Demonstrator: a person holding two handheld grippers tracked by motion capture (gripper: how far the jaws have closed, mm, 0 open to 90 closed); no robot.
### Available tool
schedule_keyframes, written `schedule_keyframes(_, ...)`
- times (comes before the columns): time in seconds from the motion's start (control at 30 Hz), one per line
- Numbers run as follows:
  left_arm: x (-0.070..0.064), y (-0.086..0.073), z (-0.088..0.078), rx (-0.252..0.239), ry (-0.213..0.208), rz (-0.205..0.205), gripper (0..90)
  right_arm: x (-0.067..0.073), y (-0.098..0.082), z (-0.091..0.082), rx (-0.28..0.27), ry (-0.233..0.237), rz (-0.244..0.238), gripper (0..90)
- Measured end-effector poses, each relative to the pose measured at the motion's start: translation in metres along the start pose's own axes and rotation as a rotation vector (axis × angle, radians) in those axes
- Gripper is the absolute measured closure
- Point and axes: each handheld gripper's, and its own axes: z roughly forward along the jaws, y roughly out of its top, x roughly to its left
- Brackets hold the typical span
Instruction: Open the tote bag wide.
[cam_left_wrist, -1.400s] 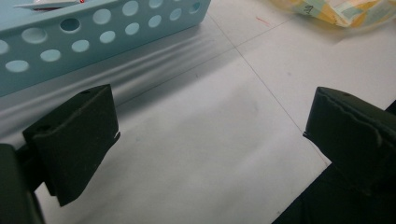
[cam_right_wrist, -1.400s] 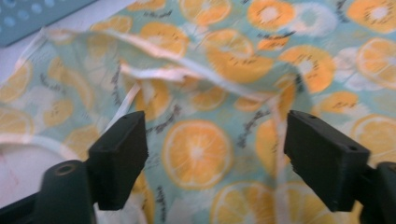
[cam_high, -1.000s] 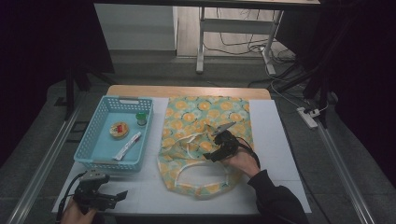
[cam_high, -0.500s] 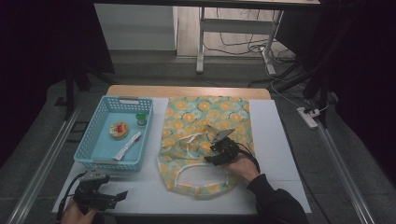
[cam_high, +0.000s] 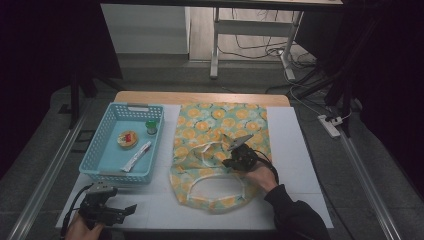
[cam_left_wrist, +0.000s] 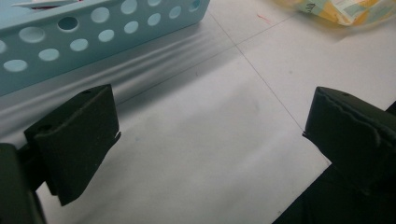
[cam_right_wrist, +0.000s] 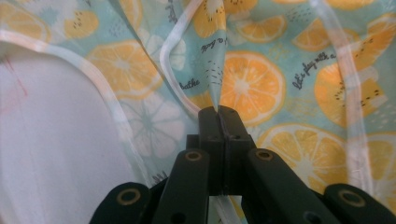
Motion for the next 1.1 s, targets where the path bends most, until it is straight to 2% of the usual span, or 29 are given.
schedule_keyframes(0.2,0.000,0.000,0.000,0.001,0.000,-0.001,2.9,0.001,0.005,-0.007,-0.040,0.007,0.008,90.0)
schedule_keyframes(0.4,0.000,0.000,0.000,0.000,-0.001,-0.005,3.0,-0.001,0.012,-0.015,-0.084,0.010,0.045,90.0)
schedule_keyframes(0.77,0.001,0.000,0.000,-0.005,-0.004,-0.013,3.0,-0.004,0.026,-0.030,-0.141,0.002,0.049,90.0)
schedule_keyframes(1.0,0.002,0.000,-0.001,-0.008,-0.008,-0.015,3.0,-0.005,0.039,-0.039,-0.173,0.000,0.068,90.0)
schedule_keyframes(1.1,0.002,-0.001,-0.001,-0.012,-0.009,-0.017,3.0,-0.005,0.043,-0.042,-0.184,-0.008,0.059,90.0)
